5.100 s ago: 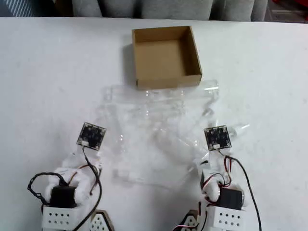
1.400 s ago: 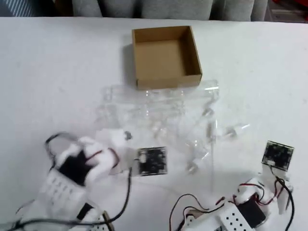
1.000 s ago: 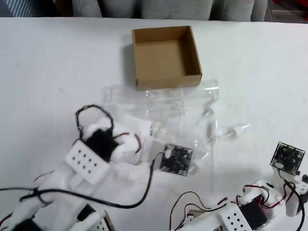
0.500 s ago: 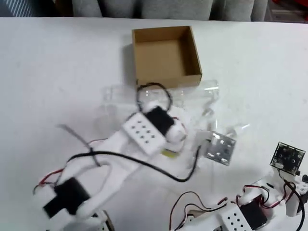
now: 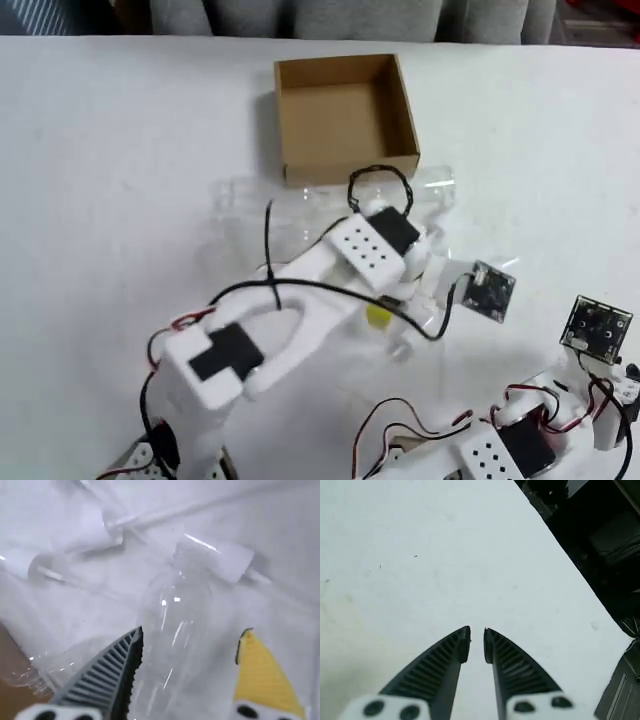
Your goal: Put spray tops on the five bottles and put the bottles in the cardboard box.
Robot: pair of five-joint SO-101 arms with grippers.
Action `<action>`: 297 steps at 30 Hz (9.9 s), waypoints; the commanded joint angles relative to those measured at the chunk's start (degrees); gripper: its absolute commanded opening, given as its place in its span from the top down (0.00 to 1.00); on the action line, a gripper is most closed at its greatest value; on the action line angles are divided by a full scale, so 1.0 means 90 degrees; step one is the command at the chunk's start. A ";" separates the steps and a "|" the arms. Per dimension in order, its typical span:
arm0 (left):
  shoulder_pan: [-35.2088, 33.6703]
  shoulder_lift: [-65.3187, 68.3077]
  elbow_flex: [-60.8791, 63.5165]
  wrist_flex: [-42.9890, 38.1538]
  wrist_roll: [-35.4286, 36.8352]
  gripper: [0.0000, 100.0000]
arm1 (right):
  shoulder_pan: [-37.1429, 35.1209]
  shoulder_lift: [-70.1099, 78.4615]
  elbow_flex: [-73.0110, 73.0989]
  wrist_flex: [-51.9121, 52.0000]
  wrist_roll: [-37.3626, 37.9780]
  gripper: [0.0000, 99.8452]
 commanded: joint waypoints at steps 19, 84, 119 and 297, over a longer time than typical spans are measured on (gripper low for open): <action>-0.0376 0.0943 -0.0274 0.0518 -0.0234 0.98 | -0.0171 -0.0024 0.0049 0.0181 0.0029 0.98; -0.6462 -0.4371 0.6486 -0.2110 0.6017 0.83 | -0.2291 -0.0005 0.0049 0.3111 0.0068 0.98; -0.6481 -0.3512 0.4747 -0.0488 0.4835 0.65 | -0.2281 0.0024 0.0049 0.3111 0.0068 0.98; -0.7155 -0.5172 0.5871 -0.2540 0.5216 0.98 | -0.8650 0.6081 -0.6232 0.3492 -0.2686 0.98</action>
